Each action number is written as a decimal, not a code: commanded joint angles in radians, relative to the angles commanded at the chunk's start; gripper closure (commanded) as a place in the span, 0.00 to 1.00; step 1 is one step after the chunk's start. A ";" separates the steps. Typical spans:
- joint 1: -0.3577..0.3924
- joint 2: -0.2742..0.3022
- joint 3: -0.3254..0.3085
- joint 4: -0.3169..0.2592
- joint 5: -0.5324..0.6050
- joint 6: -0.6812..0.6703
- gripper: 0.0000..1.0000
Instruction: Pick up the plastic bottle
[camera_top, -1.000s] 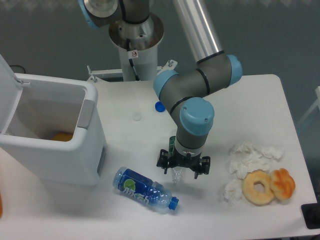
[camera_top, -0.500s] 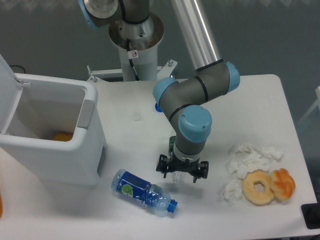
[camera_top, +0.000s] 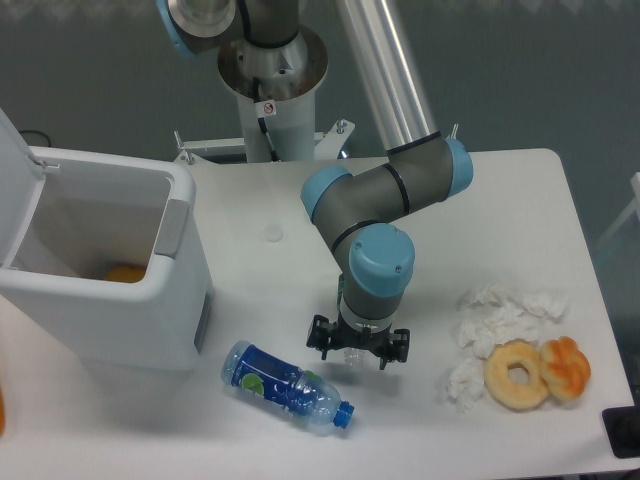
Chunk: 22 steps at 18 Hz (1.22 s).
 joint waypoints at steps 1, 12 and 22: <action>-0.003 0.000 -0.003 0.002 0.000 0.000 0.00; -0.003 0.000 -0.018 0.005 0.000 0.000 0.18; -0.003 0.002 -0.018 0.005 0.000 0.000 0.29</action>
